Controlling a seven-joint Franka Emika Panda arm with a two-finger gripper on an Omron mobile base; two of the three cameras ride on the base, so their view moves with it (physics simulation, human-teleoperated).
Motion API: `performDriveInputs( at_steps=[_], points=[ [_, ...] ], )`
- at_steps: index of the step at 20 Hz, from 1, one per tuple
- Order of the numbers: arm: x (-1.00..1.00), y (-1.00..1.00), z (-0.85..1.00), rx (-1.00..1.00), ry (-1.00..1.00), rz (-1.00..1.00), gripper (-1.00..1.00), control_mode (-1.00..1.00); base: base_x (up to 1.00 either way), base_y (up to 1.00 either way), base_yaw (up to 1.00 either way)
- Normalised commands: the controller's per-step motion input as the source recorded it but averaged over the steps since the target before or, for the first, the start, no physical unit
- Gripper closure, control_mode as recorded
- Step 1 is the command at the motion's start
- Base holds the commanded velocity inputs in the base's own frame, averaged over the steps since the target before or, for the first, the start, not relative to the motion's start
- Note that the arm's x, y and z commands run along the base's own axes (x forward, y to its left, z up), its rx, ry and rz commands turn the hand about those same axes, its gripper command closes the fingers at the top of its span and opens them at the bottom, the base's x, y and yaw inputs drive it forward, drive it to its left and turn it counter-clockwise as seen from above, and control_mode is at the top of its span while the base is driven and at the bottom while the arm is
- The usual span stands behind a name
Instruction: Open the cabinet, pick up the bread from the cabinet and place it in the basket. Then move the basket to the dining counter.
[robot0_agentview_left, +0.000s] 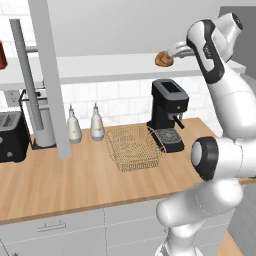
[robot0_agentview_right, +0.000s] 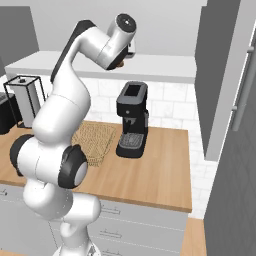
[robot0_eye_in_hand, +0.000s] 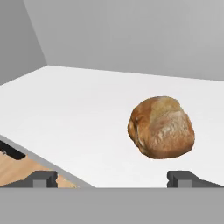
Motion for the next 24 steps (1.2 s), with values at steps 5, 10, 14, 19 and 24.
performDriveInputs(
  at_steps=[5,10,14,19,24],
  points=[
    [0.41,0.00,-0.05,0.00,0.00,0.00,-1.00,-1.00,0.00,0.00,0.00],
    [0.43,0.00,-0.16,0.00,0.00,0.00,-1.00,-1.00,0.00,0.00,0.00],
    [0.36,-0.01,-0.21,0.00,0.00,0.00,-1.00,-1.00,0.00,0.00,0.00],
    [0.29,-0.08,-0.06,0.00,0.00,0.00,-1.00,-1.00,0.00,0.00,0.00],
    [0.16,-0.04,-0.10,0.00,0.00,0.00,-1.00,-1.00,0.00,0.00,0.00]
  ],
)
